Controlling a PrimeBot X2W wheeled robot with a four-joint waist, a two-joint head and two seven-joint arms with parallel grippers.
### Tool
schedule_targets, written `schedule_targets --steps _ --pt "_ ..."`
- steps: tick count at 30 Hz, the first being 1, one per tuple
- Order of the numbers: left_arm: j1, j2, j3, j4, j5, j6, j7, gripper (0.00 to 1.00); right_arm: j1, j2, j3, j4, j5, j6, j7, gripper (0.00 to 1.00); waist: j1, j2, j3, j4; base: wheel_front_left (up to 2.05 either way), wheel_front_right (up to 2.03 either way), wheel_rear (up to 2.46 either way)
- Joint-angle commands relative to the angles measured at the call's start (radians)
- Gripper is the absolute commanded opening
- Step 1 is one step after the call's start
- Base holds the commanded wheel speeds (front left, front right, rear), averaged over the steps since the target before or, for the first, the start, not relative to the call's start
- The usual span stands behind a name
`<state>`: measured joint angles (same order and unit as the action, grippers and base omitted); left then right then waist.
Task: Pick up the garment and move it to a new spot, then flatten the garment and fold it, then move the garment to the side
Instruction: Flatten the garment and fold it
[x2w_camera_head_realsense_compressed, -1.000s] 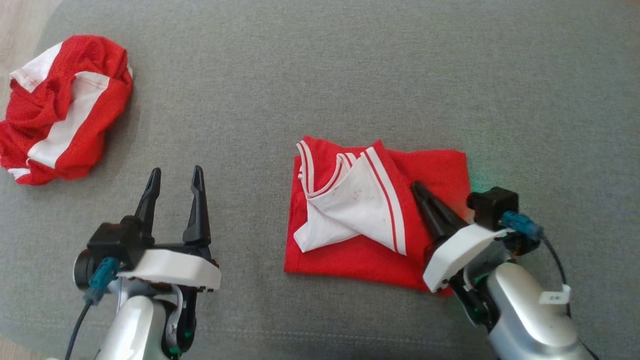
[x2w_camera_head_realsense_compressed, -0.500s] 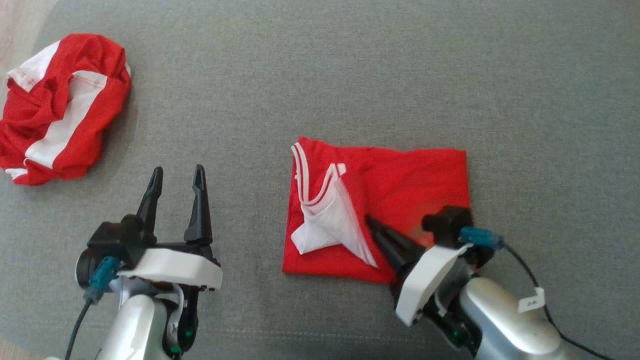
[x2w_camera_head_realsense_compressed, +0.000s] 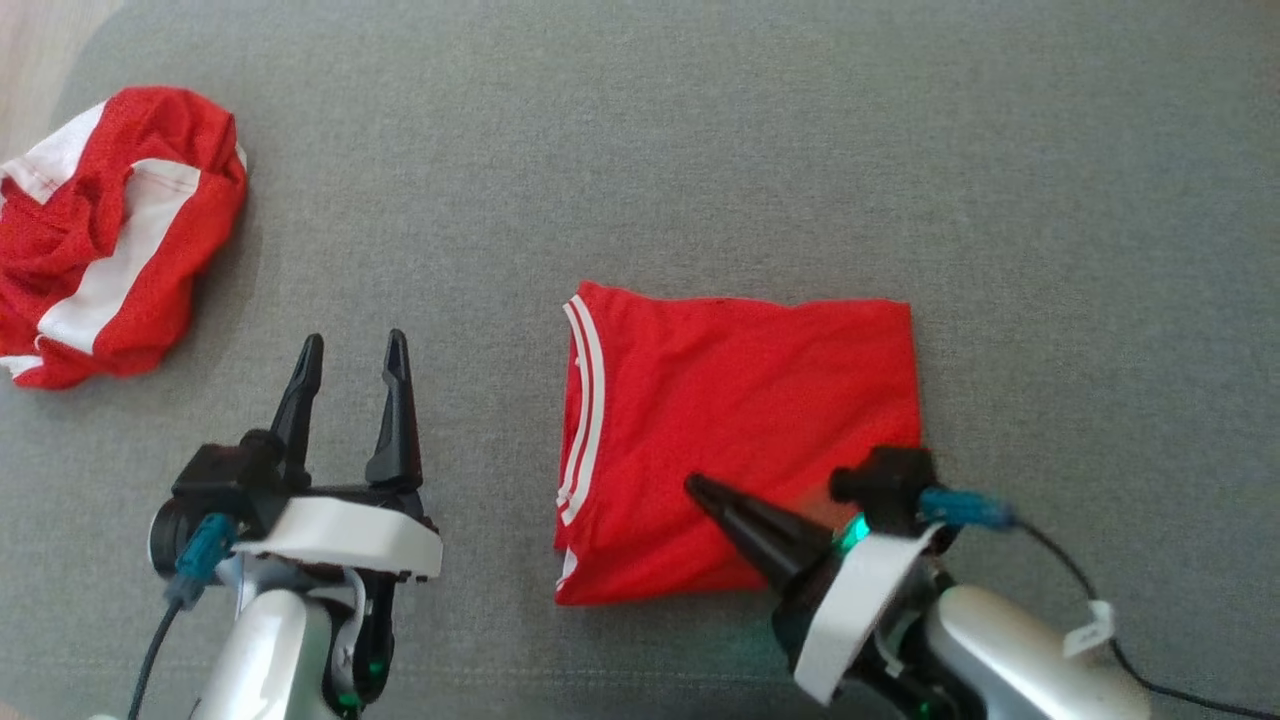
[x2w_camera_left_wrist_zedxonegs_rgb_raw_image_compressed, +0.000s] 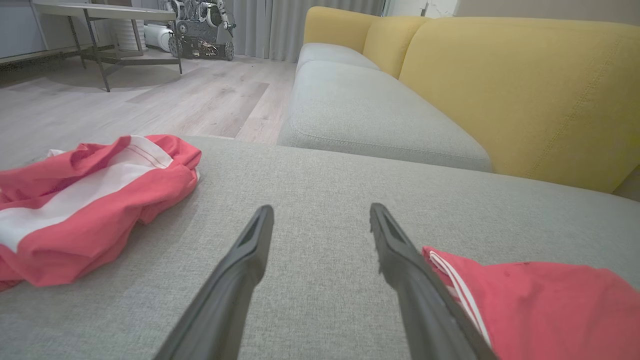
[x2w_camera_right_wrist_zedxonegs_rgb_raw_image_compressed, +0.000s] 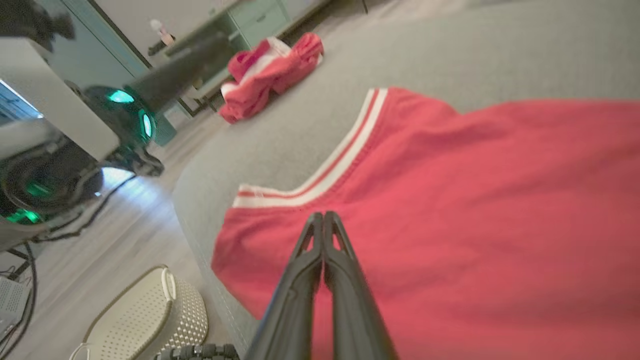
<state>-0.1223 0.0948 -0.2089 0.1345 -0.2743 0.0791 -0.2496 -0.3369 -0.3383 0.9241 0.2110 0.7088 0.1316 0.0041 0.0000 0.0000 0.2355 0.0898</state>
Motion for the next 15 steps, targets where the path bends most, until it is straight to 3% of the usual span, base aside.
schedule_targets --steps 1,3,6,7,9,10,14,15 --pt "-0.014 0.013 0.043 -0.031 0.005 0.003 -0.012 1.00 0.011 -0.008 -0.022 -0.058 0.001 -0.001 -0.029 0.00 0.0000 0.0000 -0.007 -0.006 0.00 0.00 0.00" --pt "-0.009 0.016 0.046 -0.031 0.005 0.004 -0.012 1.00 0.024 -0.015 -0.089 -0.080 -0.009 -0.001 -0.060 0.00 0.0000 0.0000 -0.015 -0.013 0.00 0.00 0.00" --pt "-0.001 0.022 0.052 -0.029 0.004 0.005 -0.012 1.00 0.068 0.018 -0.314 -0.047 -0.070 -0.001 -0.111 0.00 0.0000 0.0000 -0.030 -0.024 0.00 0.00 0.00" --pt "0.001 0.023 0.053 -0.029 0.004 0.006 -0.012 1.00 0.083 0.037 -0.382 -0.042 -0.103 -0.001 -0.116 0.07 0.0000 0.0000 -0.033 -0.026 0.00 0.00 0.00" --pt "0.004 0.025 0.054 -0.030 0.004 0.007 -0.012 1.00 0.107 0.072 -0.507 -0.043 -0.186 -0.001 -0.120 0.42 0.0000 0.0000 -0.039 -0.030 0.00 0.00 0.00" --pt "0.005 0.026 0.054 -0.030 0.004 0.008 -0.012 1.00 0.119 0.092 -0.562 -0.050 -0.222 -0.001 -0.119 1.00 0.0000 0.0000 -0.042 -0.032 0.00 0.00 0.00" --pt "0.007 0.035 0.055 -0.033 0.005 0.012 -0.012 1.00 0.170 0.166 -0.752 -0.138 -0.387 -0.001 -0.101 1.00 0.0000 0.0000 -0.053 -0.036 0.00 0.00 0.00" --pt "0.007 0.035 0.055 -0.033 0.005 0.012 -0.012 1.00 0.170 0.166 -0.752 -0.138 -0.387 -0.001 -0.101 1.00 0.0000 0.0000 -0.053 -0.036 0.00 0.00 0.00"
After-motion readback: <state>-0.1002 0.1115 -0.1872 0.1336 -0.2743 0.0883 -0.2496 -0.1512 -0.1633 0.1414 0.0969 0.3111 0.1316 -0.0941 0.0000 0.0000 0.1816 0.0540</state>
